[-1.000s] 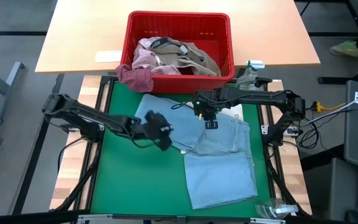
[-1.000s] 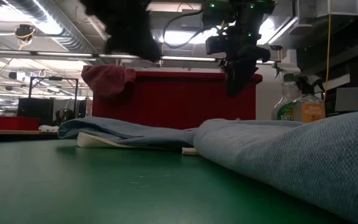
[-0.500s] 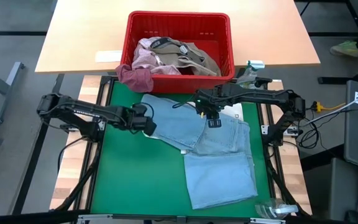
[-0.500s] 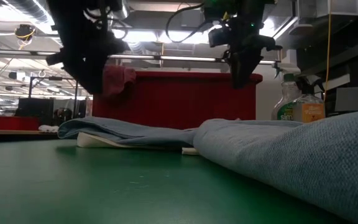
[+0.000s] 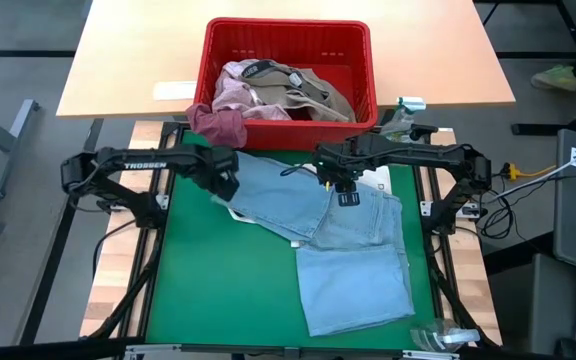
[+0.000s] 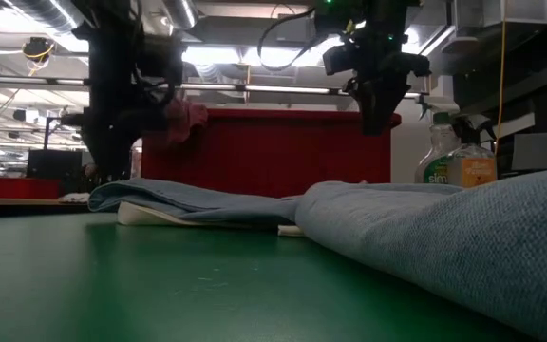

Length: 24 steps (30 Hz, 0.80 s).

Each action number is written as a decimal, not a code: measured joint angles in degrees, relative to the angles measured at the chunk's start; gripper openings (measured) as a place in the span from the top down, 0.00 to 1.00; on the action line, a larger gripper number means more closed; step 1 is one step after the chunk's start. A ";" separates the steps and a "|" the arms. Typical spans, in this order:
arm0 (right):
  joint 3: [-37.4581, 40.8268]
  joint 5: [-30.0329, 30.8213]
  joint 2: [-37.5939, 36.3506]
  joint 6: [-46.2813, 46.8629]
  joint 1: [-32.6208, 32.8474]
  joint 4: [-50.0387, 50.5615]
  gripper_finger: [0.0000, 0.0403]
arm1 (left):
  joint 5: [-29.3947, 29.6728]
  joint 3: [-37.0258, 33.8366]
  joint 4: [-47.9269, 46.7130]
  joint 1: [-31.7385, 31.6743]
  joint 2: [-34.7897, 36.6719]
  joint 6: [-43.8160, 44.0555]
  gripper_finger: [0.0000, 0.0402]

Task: Fold Laundry from Bin
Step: Fold the blue pants from the red laundry basket

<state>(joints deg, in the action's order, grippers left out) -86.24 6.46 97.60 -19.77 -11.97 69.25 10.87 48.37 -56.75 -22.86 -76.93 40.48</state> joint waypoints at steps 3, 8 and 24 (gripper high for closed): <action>0.00 0.00 0.00 0.00 0.00 0.00 0.62 | -6.46 -1.84 0.35 -3.91 -0.02 -4.92 0.74; 0.00 -0.02 0.00 0.00 0.00 -0.03 0.62 | -9.68 -5.05 0.43 -5.16 -0.02 -7.89 0.74; 0.00 -0.02 0.00 0.00 -0.02 -0.12 0.62 | -5.08 -6.52 1.14 -9.24 -0.02 -7.80 0.53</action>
<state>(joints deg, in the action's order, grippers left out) -86.24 6.44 97.60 -19.77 -11.99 69.13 5.78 41.85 -55.61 -32.10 -76.95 32.68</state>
